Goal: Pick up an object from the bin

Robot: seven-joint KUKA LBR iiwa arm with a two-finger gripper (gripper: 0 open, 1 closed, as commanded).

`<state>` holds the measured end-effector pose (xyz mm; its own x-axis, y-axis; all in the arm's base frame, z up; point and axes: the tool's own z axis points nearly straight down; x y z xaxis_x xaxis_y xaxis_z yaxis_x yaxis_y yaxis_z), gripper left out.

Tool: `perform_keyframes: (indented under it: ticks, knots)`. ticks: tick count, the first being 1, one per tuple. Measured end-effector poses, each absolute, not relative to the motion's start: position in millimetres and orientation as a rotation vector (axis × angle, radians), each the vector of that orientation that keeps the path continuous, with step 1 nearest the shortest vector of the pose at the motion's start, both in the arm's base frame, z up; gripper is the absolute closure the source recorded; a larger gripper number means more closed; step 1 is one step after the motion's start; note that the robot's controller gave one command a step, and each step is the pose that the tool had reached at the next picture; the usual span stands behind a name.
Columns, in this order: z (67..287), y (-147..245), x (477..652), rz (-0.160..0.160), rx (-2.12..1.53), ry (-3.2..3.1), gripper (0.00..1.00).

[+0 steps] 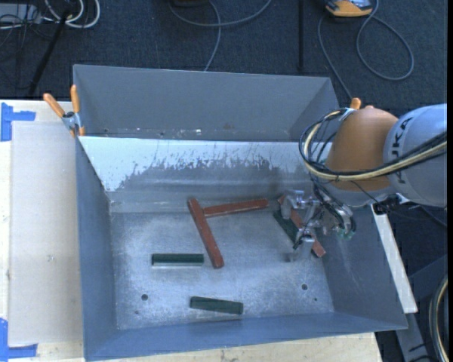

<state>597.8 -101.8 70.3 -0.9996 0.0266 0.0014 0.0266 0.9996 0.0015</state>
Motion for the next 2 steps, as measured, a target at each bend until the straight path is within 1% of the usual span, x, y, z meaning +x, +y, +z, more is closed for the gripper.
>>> perform_keyframes:
  ticks: [1, 2]
  knots:
    - [70, -102, 598.0, -0.001, -0.041, -3.141, 0.00]
    - [70, -136, 575.8, 0.000, 0.968, -2.991, 0.00]
